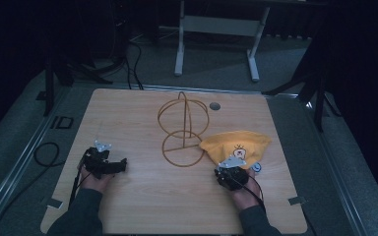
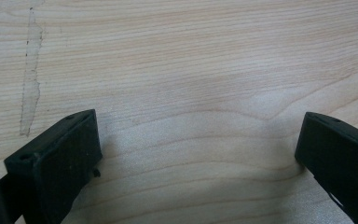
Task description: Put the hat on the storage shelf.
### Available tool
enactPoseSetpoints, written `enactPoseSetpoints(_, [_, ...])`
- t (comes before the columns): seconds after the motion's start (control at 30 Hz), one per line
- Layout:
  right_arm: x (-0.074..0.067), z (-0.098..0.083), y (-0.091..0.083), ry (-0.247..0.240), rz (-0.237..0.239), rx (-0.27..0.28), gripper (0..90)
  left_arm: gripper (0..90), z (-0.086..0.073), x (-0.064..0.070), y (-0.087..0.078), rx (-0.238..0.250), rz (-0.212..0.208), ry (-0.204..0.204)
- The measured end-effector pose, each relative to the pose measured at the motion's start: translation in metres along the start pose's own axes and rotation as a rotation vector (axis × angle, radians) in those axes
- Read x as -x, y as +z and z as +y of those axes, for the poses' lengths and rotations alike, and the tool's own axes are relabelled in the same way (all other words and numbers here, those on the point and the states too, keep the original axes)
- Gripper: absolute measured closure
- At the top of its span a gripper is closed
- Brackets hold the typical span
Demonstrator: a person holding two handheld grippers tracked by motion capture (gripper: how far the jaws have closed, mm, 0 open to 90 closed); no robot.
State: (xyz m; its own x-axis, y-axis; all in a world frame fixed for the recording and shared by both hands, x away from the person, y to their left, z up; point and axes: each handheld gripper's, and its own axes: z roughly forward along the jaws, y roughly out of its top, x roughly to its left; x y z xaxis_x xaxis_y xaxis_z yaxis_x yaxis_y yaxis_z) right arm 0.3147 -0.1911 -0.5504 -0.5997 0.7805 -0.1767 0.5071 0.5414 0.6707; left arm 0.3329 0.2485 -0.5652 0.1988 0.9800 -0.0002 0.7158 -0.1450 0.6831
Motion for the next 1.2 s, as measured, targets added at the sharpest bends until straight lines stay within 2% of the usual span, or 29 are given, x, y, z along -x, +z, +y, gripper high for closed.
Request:
enactPoseSetpoints(0.03, [0.001, -0.001, 0.0, 0.007, -0.002, 0.005, 72.4, 0.2, 0.0, 0.0, 0.0, 0.0, 0.0, 0.0])
enactPoseSetpoints(0.07, [0.001, -0.001, 0.0, 0.007, -0.002, 0.005, 72.4, 0.2, 0.0, 0.0, 0.0, 0.0, 0.0, 0.0])
enactPoseSetpoints(0.1, [0.003, -0.001, -0.001, 0.013, -0.012, 0.005, 80.4, 0.2, 0.0, 0.0, 0.0, 0.0, 0.0, 0.0])
enactPoseSetpoints(0.17, [0.005, 0.0, -0.003, 0.029, -0.009, 0.011, 82.7, 0.2, 0.0, 0.0, 0.0, 0.0, 0.0, 0.0])
enactPoseSetpoints(0.23, [0.005, -0.001, -0.005, 0.026, -0.018, 0.007, 83.1, 0.2, 0.0, 0.0, 0.0, 0.0, 0.0, 0.0])
enactPoseSetpoints(0.4, [0.011, 0.0, -0.014, 0.015, -0.008, 0.007, 83.1, 0.2, 0.0, 0.0, 0.0, 0.0, 0.0, 0.0])
enactPoseSetpoints(0.67, [0.026, 0.007, -0.037, 0.011, -0.015, 0.03, 83.1, 0.2, 0.0, 0.0, 0.0, 0.0, 0.0, -0.001])
enactPoseSetpoints(0.93, [0.05, 0.012, -0.07, 0.017, -0.036, 0.063, 83.0, 0.2, 0.0, 0.0, 0.0, 0.001, 0.001, -0.001])
enactPoseSetpoints(1.2, [0.068, 0.02, -0.091, 0.017, -0.053, 0.084, 83.0, 0.2, 0.0, 0.0, 0.0, 0.001, 0.0, -0.001])
